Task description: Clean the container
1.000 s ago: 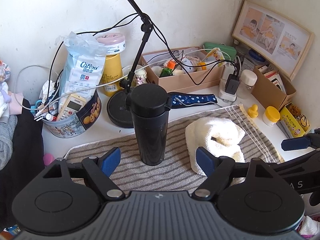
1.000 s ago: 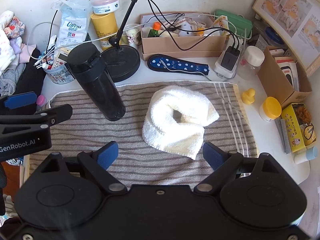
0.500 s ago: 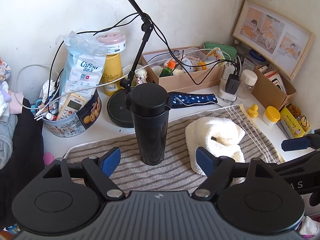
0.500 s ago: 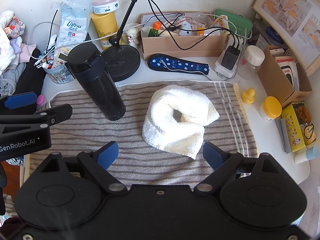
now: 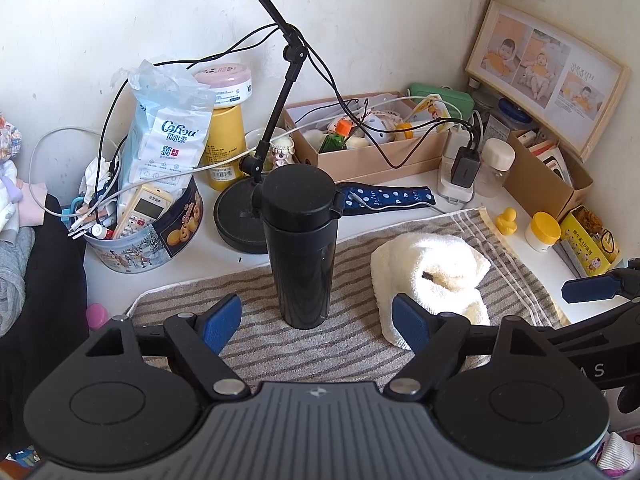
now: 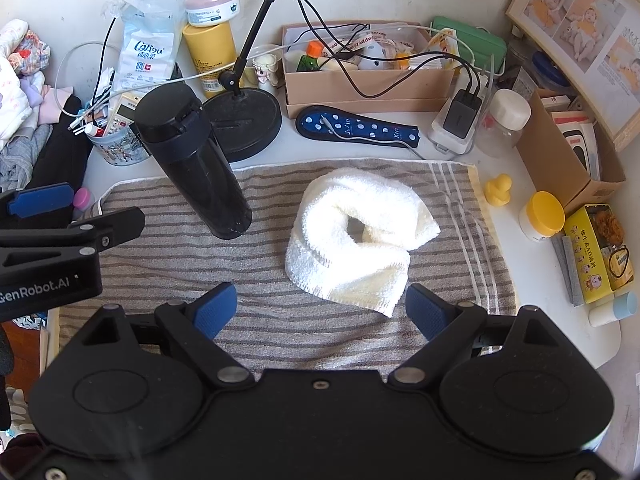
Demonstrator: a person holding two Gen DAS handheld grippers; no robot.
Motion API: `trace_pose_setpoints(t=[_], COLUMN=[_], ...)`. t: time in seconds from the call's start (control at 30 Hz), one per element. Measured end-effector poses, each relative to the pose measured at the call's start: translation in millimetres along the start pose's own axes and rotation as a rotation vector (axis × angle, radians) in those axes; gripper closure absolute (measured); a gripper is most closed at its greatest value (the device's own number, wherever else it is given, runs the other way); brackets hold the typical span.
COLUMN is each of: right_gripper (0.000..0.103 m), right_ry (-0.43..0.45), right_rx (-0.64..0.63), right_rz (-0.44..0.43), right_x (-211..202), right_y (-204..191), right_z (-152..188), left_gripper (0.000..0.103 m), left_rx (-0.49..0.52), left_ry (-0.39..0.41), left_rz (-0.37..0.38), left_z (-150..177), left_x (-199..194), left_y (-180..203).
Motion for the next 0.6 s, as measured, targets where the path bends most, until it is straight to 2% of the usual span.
trace_pose_setpoints(t=[0.43, 0.6], right_gripper=[0.011, 0.012], right_ry=[-0.005, 0.002], right_rx=[-0.001, 0.009], right_rz=[-0.001, -0.039], right_x=[2.2, 7.3], right_y=[3.2, 13.0], right_z=[-2.5, -4.1], left_gripper=[0.021, 0.021], left_rx=[0.001, -0.039], left_ry=[-0.005, 0.003], left_rz=[0.005, 0.024], left_z=[-2.8, -5.5], left_x=[3.2, 8.8], left_y=[3.7, -6.2])
Point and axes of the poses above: each gripper's, at about its wrist camera, not at the fingertips, and x roughly the way its jaws point, y to its right, z to its underside, the point moved 4 cm from there along x, roughly the way its jaws point, and after that the axes turned 6 degrees about -z, right-handed, at the moved point
